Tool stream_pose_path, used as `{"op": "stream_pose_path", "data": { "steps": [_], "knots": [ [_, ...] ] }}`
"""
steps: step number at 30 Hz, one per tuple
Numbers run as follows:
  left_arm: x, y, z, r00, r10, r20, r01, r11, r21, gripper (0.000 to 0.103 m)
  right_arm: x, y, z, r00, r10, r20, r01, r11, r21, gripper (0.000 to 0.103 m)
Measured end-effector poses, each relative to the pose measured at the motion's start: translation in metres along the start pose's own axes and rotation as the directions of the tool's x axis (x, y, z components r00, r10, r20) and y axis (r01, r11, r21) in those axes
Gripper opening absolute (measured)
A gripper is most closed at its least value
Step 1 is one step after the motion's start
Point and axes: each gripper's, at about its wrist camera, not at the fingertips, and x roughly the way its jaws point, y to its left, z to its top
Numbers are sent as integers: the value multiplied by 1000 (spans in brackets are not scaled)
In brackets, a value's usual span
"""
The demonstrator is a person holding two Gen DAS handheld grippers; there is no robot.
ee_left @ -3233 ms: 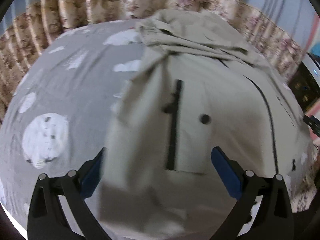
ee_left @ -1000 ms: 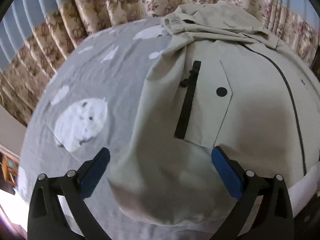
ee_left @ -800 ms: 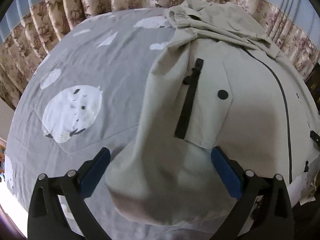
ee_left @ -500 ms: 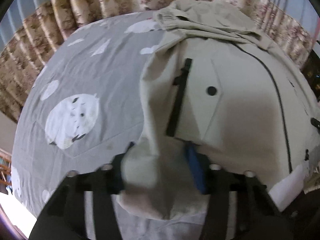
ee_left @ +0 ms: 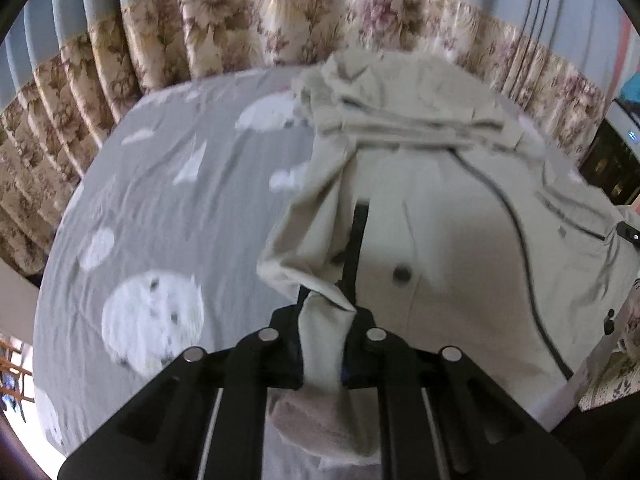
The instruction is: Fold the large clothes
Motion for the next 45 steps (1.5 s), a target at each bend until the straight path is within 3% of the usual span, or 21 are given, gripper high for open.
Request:
{"op": "stream_pose_path", "data": {
  "steps": [4,12,22,30,32,33,34,35,36,39,41,42,45],
  "knots": [
    [-3,0,30,998,-15,59,13,999,32,12,12,12,31,999,19,39,-17,999,-50,9],
    [22,1,93,992,44,115,-57,992,111,12,45,28,99,997,-35,65,46,983,-179,9],
    [76,20,162,983,122,136,-135,986,94,12,111,-4,180,996,-73,56,78,993,-89,9],
    [135,20,230,964,221,148,-241,962,132,13,184,-9,238,986,-164,13,164,978,-129,9],
    [160,24,245,960,251,122,-265,956,123,18,211,-15,247,982,-187,-39,181,976,-120,9],
    [173,26,251,956,274,103,-286,950,127,27,221,-19,249,979,-189,-73,180,977,-115,9],
    [184,30,256,941,323,101,-333,936,112,44,235,-26,250,977,-182,-110,172,981,-93,10],
    [192,37,260,922,374,100,-382,921,81,55,241,-30,249,977,-167,-130,158,985,-73,14],
    [194,45,262,923,374,90,-380,924,49,65,246,-35,248,977,-147,-155,141,989,-49,16],
    [187,56,261,954,295,61,-294,956,-14,70,232,-52,250,990,16,-142,-3,996,89,38],
    [176,55,260,954,288,86,-288,958,-11,79,206,-65,254,994,99,-46,-89,979,181,87],
    [170,54,258,952,290,100,-291,957,-8,80,189,-70,256,995,95,12,-95,976,195,92],
    [152,53,252,957,268,115,-270,963,1,81,161,-72,254,998,17,63,-26,988,150,92]
  ]
}}
